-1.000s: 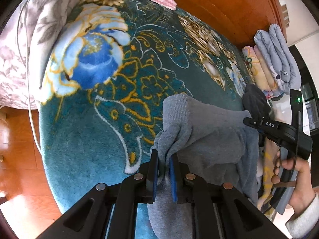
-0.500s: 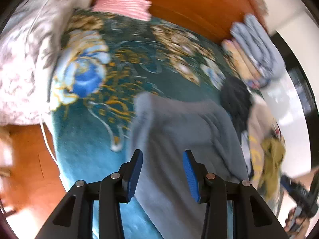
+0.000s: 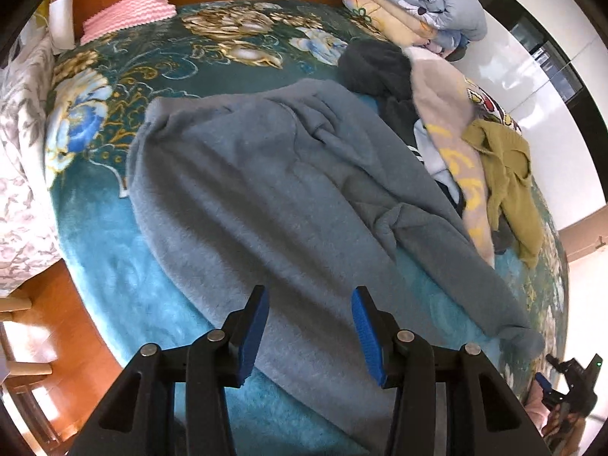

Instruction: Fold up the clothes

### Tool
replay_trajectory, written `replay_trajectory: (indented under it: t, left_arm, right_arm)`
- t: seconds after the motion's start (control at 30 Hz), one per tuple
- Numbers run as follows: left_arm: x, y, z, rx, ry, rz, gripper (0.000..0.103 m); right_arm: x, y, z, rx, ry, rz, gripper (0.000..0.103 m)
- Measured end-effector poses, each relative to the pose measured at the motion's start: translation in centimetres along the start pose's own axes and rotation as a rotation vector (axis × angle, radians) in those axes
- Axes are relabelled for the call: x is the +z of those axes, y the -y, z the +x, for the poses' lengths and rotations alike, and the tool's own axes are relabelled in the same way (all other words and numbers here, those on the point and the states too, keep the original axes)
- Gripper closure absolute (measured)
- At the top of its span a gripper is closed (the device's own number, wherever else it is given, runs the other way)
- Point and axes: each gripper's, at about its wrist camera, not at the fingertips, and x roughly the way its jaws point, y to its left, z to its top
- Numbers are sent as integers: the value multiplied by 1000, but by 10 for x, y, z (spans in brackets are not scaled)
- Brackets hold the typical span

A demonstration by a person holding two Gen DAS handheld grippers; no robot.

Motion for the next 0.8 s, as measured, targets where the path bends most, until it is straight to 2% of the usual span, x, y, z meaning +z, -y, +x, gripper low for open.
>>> replay_trajectory:
  t: [0.17, 0.23, 0.33, 0.37, 0.4, 0.43, 0.5, 0.53, 0.57, 0.8]
  left_arm:
    - [-4, -11, -1, 29, 1, -52, 54]
    - [-6, -10, 0, 39, -6, -50, 54]
    - [-9, -9, 0, 52, -17, -46, 54]
    - [-10, -8, 1, 55, -21, -40, 54]
    - [-12, -6, 2, 60, -26, -32, 54]
    - [-13, -5, 3, 63, -30, -26, 54]
    - [-14, -4, 4, 60, -35, -26, 54]
    - [-15, -4, 4, 58, -38, -26, 54]
    - [-15, -4, 4, 55, -38, -25, 54]
    - [-13, -6, 6, 52, -26, -28, 54]
  right_arm:
    - [31, 20, 17, 89, 27, 176, 43]
    - [41, 24, 31, 61, 22, 232, 43]
    - [47, 36, 55, -46, 6, 307, 43]
    - [48, 36, 59, -55, 4, 320, 44]
    - [51, 31, 60, -49, 12, 311, 57]
    - [54, 27, 61, -43, 20, 302, 81]
    - [63, 8, 51, -23, 40, 217, 93]
    - [67, -2, 46, -13, 50, 175, 95]
    - [73, -14, 34, 43, 76, 114, 95]
    - [73, 25, 22, 9, 122, 42, 97]
